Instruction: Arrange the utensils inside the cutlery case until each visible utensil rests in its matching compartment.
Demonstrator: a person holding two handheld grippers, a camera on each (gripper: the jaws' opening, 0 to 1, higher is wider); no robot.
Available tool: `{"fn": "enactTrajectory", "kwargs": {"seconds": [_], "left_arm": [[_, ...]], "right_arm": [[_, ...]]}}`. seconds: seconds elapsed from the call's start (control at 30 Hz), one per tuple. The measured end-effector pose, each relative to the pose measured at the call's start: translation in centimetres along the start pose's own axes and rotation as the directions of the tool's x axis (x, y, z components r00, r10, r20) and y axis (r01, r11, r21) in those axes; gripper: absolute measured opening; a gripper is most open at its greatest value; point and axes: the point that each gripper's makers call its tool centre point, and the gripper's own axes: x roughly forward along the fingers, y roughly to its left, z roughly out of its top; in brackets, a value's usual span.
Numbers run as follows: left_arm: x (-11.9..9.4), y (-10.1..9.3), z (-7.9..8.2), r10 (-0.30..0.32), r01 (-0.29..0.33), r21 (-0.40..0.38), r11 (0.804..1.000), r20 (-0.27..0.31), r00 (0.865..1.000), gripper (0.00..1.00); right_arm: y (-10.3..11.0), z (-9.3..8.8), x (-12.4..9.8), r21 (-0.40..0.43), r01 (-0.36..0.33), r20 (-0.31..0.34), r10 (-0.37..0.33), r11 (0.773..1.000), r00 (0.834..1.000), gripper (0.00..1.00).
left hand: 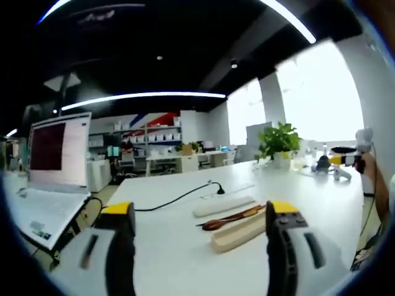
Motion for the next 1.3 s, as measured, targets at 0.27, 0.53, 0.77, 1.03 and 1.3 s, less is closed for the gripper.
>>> {"fn": "enactTrajectory", "kwargs": {"seconds": [0.27, 0.53, 0.77, 1.03, 1.3], "left_arm": [[1.7, -0.2, -0.8, -0.033, 0.033, 0.004, 0.999, -0.056, 0.998, 0.86], [3.3, -0.1, -0.9, -0.051, 0.055, 0.044, 0.998, -0.09, 0.995, 0.82], [4.9, 0.0, -1.1, -0.076, 0.085, 0.068, 0.994, -0.127, 0.989, 0.8], [6.9, 0.2, -1.9, -0.107, 0.125, 0.099, 0.987, -0.169, 0.98, 0.77], [9.0, 1.2, -3.3, -0.114, 0.145, 0.125, 0.982, -0.229, 0.967, 0.74]], "right_arm": [[0.7, 0.3, 2.1, -0.046, -0.047, -0.023, 0.046, 0.998, 0.999, 0.89], [2.1, 0.7, 4.4, -0.058, -0.115, -0.04, 0.113, 0.992, 0.993, 0.89], [3.0, 0.5, 6.0, -0.088, -0.155, -0.07, 0.149, 0.984, 0.986, 0.89], [4.0, 0.4, 7.9, -0.106, -0.201, -0.1, 0.191, 0.974, 0.977, 0.89], [5.3, 0.5, 10.4, -0.137, -0.257, -0.143, 0.238, 0.957, 0.961, 0.87]]}}
